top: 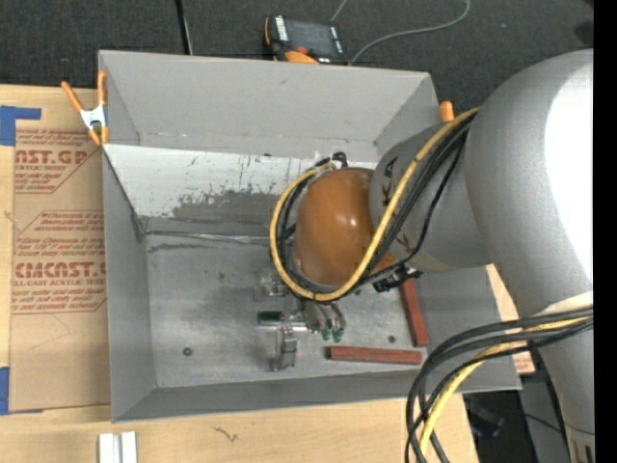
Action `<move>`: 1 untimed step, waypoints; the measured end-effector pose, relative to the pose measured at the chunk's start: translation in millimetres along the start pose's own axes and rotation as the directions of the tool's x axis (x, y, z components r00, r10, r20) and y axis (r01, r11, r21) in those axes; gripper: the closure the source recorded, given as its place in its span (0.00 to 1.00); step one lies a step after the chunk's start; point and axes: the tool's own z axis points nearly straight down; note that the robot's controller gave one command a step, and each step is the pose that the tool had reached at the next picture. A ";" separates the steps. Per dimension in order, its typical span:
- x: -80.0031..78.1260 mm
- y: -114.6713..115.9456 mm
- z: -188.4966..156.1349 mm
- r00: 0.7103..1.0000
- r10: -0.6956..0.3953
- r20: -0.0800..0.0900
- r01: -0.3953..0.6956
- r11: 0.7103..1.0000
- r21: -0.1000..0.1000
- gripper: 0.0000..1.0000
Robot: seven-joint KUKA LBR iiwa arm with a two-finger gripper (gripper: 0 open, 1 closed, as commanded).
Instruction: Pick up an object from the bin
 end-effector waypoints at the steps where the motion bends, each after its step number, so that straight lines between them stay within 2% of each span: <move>1: -10.0 -32.0 -33.7 0.998 0.068 0.007 -0.068 0.998 -0.005 0.00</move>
Offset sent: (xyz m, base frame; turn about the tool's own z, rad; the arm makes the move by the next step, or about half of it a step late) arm 0.0113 -0.0301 0.0329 0.0653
